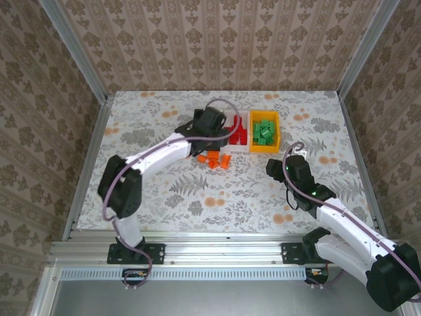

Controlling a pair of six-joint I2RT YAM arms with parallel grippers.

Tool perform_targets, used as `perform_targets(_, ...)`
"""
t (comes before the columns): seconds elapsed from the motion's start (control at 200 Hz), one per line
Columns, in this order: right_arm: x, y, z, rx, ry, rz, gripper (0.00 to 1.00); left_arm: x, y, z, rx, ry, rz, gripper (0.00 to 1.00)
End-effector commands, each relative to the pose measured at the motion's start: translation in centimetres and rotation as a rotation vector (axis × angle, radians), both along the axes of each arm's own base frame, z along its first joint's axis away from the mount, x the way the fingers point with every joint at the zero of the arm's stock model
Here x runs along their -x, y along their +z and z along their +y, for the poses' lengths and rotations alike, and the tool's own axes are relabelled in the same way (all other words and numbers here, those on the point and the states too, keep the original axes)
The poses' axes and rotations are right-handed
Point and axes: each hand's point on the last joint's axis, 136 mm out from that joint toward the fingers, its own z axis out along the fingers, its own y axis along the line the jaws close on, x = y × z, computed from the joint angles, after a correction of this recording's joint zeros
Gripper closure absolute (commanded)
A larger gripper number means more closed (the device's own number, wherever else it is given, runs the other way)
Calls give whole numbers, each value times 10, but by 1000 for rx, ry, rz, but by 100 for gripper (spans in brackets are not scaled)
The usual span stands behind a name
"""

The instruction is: Sort the legos into containers by color

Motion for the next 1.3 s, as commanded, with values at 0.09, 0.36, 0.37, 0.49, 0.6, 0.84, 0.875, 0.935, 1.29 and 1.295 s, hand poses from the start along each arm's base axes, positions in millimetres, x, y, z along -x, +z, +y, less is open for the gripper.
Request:
perform_targets(0.09,-6,0,13,-30,42,-18,31,23,-51,38,-53,28,82,34)
perform_targets(0.36,-6,-1,15,-27,49,-16,31,22,-98,63,-122,1,172,44)
perform_targets(0.37,-6,-1,15,-27,50,-16,31,21,-99,64,-120,2,173,45)
perform_targets(0.49,-6,-1,15,-25,49,-16,31,19,-110,60,-76,-42,188,43)
perform_targets(0.6,-6,-2,15,-20,50,-13,31,19,-109,49,-40,-97,183,39)
perform_targets(0.84,-7,-5,15,-14,52,-5,31,22,-120,54,-67,-114,198,38)
perform_targets(0.875,-7,-5,15,-13,52,-3,31,23,-123,54,-66,-114,203,38)
perform_targets(0.935,-7,-5,16,-13,54,0,31,23,-129,54,-73,-106,212,39)
perform_targets(1.29,-7,-7,16,-9,56,4,31,8,-131,54,-73,-47,180,50)
perform_targets(1.295,-7,-7,16,-9,56,4,31,8,-131,54,-74,-47,179,50)
